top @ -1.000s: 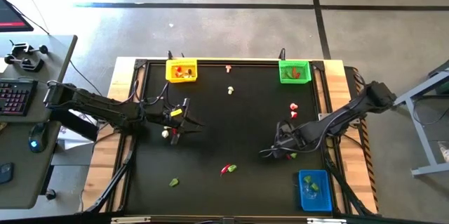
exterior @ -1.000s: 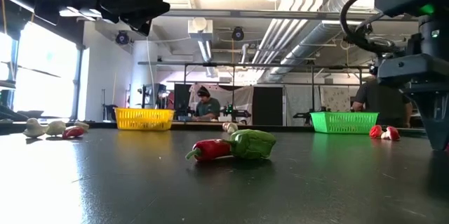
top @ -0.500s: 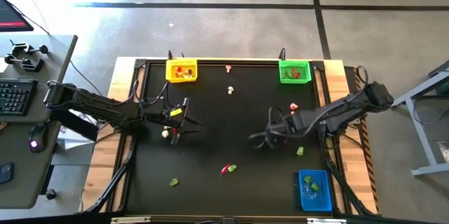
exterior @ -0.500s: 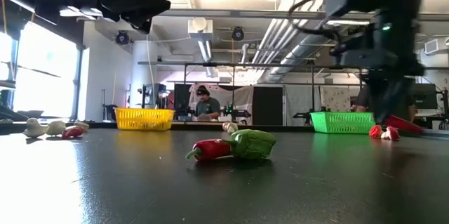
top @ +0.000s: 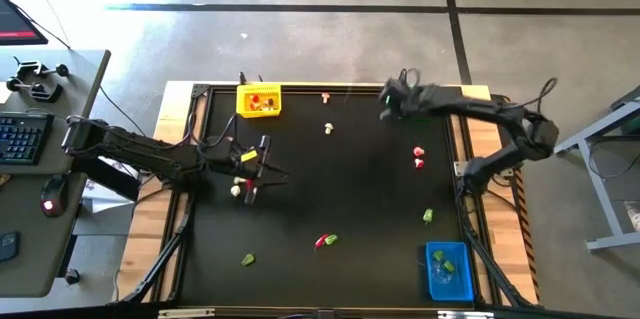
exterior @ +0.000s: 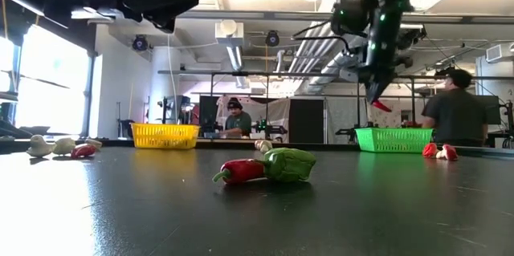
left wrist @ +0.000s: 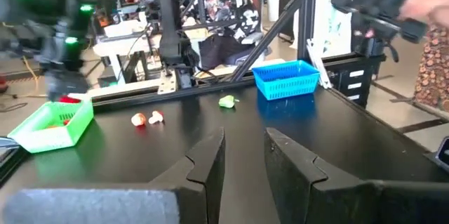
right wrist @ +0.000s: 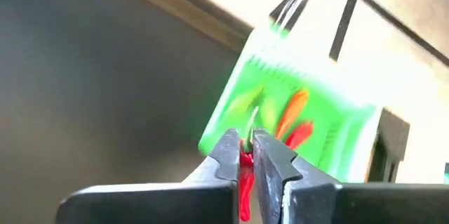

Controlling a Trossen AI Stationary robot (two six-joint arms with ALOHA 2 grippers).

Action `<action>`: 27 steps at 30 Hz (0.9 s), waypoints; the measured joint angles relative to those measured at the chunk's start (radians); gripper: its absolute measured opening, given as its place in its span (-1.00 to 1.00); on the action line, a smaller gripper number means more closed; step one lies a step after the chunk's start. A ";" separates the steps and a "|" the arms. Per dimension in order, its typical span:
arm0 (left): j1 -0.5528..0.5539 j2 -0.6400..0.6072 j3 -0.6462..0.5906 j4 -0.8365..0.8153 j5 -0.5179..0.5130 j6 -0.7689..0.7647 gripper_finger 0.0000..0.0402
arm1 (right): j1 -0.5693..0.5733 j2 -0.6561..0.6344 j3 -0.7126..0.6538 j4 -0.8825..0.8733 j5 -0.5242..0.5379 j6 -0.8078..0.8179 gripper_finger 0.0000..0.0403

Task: Sort produce into baskets
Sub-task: Put the red chili pepper into the green bin, then put the brown mushroom into the yellow bin

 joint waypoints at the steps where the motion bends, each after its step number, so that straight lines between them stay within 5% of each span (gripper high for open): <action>1: 0.003 0.000 0.000 -0.004 0.000 0.005 -0.58 | -0.054 0.000 -0.008 0.059 -0.016 -0.047 -0.97; 7: 0.028 0.000 0.000 -0.027 -0.003 0.009 -0.58 | -0.295 0.051 -0.064 0.243 -0.231 -0.215 -0.97; 11: 0.041 0.000 0.000 -0.035 -0.002 0.009 -0.58 | -0.368 0.113 -0.072 0.225 -0.262 -0.268 -0.97; 27: 0.052 0.000 0.000 -0.038 -0.008 0.001 -0.58 | -0.353 0.029 -0.042 0.123 -0.226 -0.213 -0.22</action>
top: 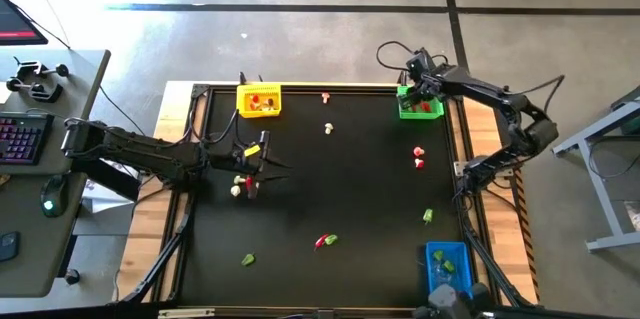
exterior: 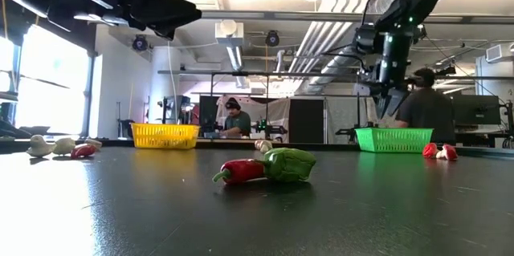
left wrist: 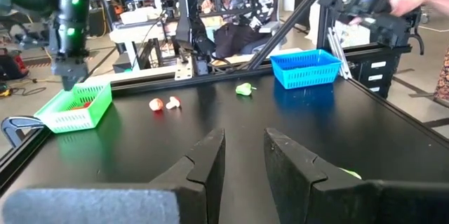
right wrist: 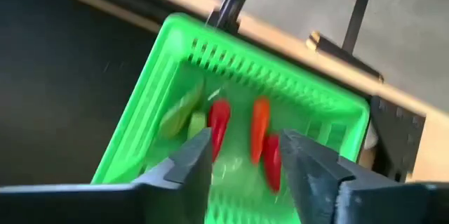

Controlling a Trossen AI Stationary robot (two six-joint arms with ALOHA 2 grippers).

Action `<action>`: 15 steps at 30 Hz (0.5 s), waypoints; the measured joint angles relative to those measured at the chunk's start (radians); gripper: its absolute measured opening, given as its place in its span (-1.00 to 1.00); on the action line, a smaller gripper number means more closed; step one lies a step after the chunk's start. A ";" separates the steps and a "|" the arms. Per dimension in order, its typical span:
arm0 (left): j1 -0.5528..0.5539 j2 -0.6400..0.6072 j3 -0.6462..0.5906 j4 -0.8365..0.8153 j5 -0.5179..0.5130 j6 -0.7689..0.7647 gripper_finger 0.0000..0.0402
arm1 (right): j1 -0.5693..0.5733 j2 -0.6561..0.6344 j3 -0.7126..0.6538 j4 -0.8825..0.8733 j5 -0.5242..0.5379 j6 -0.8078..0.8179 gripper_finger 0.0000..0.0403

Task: Sort produce into baskets
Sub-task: Put the brown mushroom into the yellow bin

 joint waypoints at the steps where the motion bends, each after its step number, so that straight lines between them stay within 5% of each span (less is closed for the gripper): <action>1: 0.000 0.000 0.000 0.000 -0.002 0.000 -0.58 | 0.013 -0.013 0.000 -0.033 -0.002 0.019 -0.19; 5: 0.000 0.000 0.000 -0.001 -0.003 0.000 -0.58 | 0.095 -0.072 0.000 -0.197 -0.021 0.072 -0.08; 10: 0.000 0.000 0.000 -0.015 -0.003 -0.005 -0.58 | 0.202 -0.114 -0.034 -0.358 -0.174 0.088 -0.05; 15: 0.001 0.000 0.000 -0.016 -0.011 0.042 -0.58 | 0.258 -0.111 -0.142 -0.371 -0.189 0.085 -0.05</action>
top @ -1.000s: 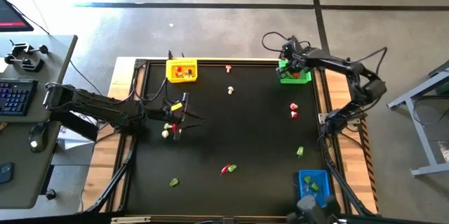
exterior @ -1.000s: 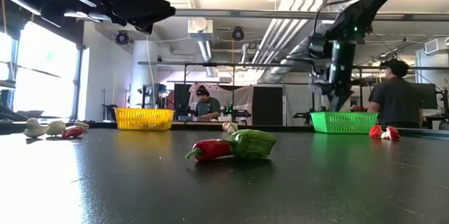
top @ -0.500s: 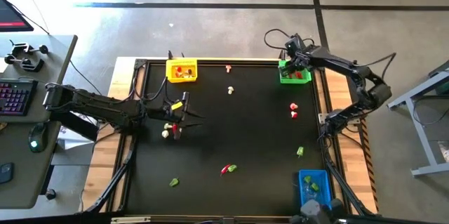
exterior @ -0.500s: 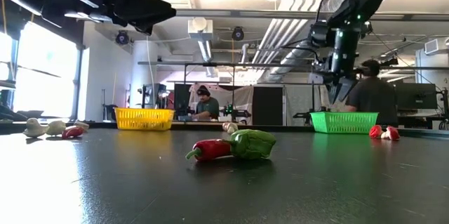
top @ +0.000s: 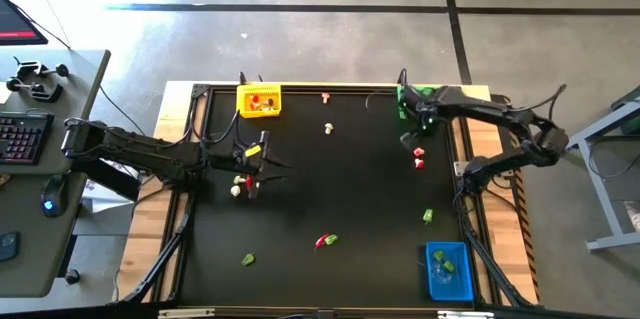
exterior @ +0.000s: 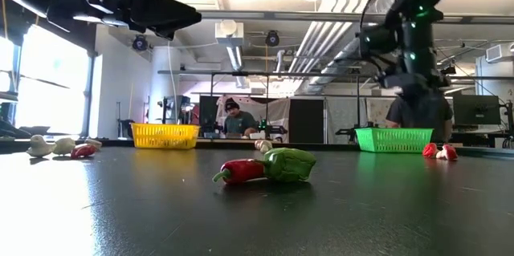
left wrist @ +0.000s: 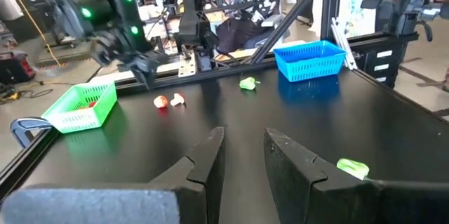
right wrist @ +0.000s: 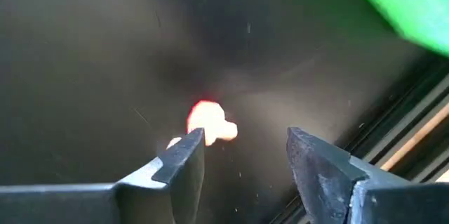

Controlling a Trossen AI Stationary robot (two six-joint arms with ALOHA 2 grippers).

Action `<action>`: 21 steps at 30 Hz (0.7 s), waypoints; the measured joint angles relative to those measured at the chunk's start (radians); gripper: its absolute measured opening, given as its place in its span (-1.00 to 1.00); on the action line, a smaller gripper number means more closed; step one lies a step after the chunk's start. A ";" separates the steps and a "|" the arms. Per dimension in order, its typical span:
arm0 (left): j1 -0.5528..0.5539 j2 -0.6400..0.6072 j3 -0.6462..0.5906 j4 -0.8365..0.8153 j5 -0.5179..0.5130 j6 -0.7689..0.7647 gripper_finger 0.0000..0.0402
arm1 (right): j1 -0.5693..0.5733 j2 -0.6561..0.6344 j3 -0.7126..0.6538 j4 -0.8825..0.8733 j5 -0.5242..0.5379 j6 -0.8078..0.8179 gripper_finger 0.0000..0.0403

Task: Sort produce into baskets
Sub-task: Put the brown mushroom into the yellow bin

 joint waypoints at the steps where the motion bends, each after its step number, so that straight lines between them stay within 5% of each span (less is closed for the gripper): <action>1: 0.000 0.000 0.000 0.000 0.000 0.000 -0.58 | 0.003 0.000 -0.025 0.009 0.000 0.000 -0.05; 14: 0.000 0.000 0.000 0.002 0.000 -0.018 -0.58 | 0.004 0.001 -0.192 0.231 -0.110 0.007 -0.06; 21: 0.000 0.000 0.000 0.004 0.000 -0.027 -0.58 | 0.004 0.001 -0.199 0.298 -0.097 -0.001 -0.38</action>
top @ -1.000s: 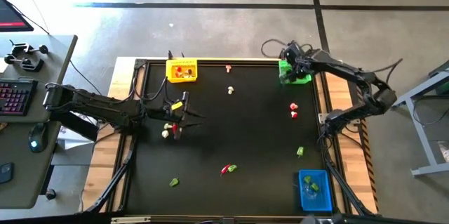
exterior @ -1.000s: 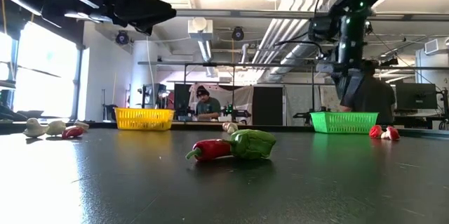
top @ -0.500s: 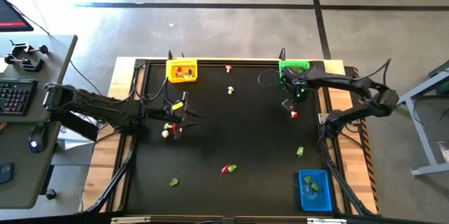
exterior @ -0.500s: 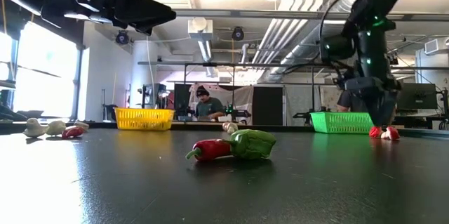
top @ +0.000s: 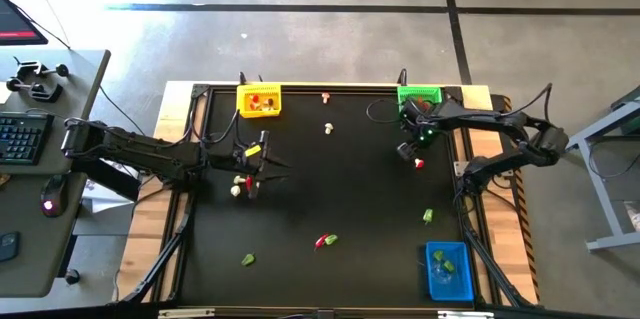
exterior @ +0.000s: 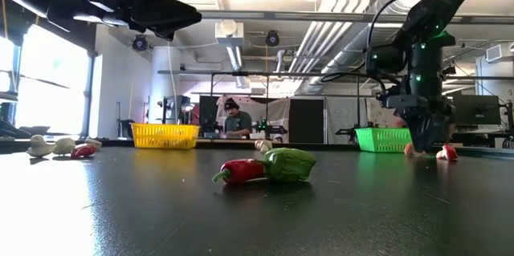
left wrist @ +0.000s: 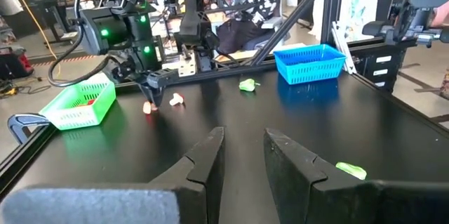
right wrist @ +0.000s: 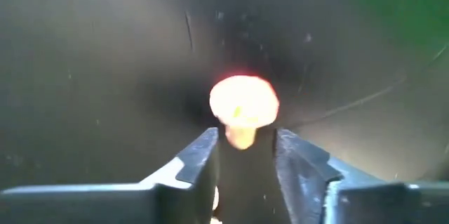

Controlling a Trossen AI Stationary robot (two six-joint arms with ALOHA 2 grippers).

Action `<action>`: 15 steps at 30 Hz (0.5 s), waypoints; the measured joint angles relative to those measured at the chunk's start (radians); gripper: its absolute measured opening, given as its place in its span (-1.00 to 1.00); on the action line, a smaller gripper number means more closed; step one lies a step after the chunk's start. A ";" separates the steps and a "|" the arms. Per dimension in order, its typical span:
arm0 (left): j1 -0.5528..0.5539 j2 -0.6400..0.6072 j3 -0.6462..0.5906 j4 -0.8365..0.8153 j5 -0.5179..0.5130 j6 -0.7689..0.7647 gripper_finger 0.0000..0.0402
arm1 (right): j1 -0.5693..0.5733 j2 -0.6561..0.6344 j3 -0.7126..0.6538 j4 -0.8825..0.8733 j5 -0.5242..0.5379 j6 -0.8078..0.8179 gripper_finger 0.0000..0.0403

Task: Sort produce into baskets
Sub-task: Put the brown mushroom into the yellow bin

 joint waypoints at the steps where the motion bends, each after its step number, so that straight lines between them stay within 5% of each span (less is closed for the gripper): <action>1: 0.000 0.000 0.000 0.004 0.000 0.000 -0.58 | 0.000 0.000 0.000 0.009 0.007 -0.003 -0.44; 7: 0.000 0.000 0.000 0.006 0.000 -0.016 -0.58 | 0.000 0.000 0.000 0.034 0.014 -0.036 -0.75; 15: 0.001 0.000 0.000 0.021 -0.006 -0.062 -0.58 | 0.000 0.054 0.004 0.094 -0.029 -0.087 -0.82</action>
